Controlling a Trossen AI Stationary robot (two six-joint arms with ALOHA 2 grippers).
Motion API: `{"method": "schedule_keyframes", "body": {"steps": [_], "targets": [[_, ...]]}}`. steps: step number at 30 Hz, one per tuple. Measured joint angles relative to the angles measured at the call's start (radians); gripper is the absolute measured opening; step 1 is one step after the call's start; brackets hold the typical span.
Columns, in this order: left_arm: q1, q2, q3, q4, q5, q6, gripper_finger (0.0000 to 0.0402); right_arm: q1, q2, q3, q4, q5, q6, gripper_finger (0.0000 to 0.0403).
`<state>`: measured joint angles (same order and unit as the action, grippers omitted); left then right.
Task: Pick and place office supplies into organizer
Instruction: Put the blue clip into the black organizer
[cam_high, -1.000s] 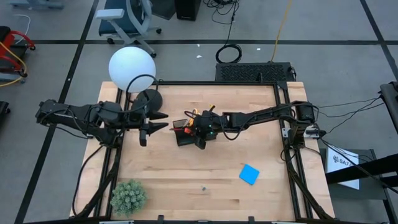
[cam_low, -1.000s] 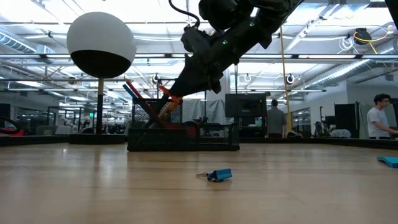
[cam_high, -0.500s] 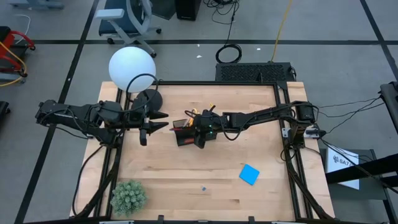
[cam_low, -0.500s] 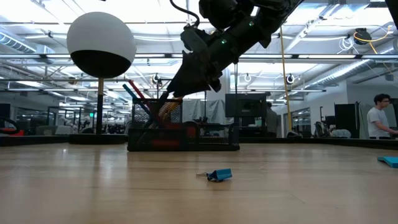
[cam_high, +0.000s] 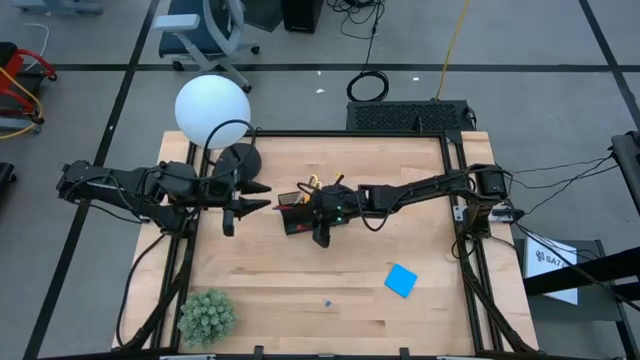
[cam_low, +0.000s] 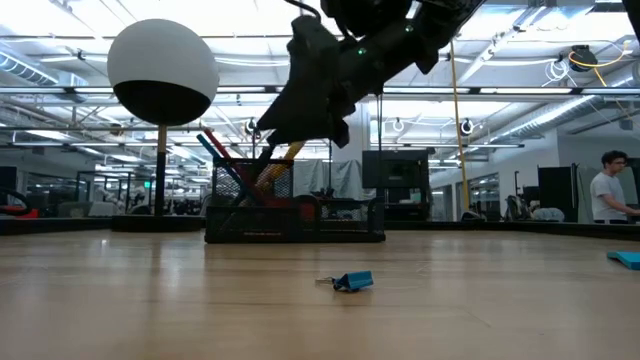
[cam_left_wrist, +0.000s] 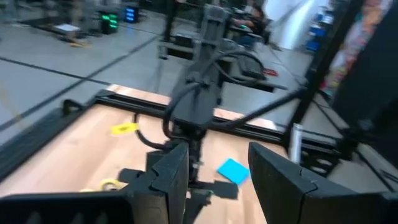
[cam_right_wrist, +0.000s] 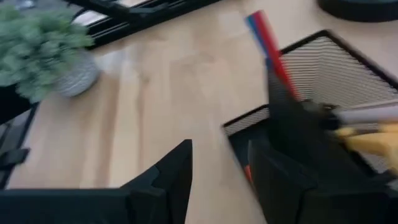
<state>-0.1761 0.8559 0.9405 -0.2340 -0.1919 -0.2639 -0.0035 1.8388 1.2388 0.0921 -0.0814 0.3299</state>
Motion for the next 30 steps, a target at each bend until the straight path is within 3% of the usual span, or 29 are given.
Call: {"method": "schedule_keyframes", "body": {"steps": [15, 25, 30], "targets": [[-0.047, 0.016, 0.0, -0.004, 0.106, -0.027, 0.0161, 0.093, -0.109, 0.0, -0.08, 0.02, -0.027, 0.0139], [-0.14, 0.16, 0.0, 0.0, 0.162, -0.029, 0.0161, 0.099, -0.254, 0.0, -0.437, 0.199, 0.049, 0.013], [-0.154, 0.27, 0.066, -0.051, 0.213, 0.004, 0.0161, 0.097, -0.317, 0.0, -0.579, 0.324, 0.191, 0.013]]}}
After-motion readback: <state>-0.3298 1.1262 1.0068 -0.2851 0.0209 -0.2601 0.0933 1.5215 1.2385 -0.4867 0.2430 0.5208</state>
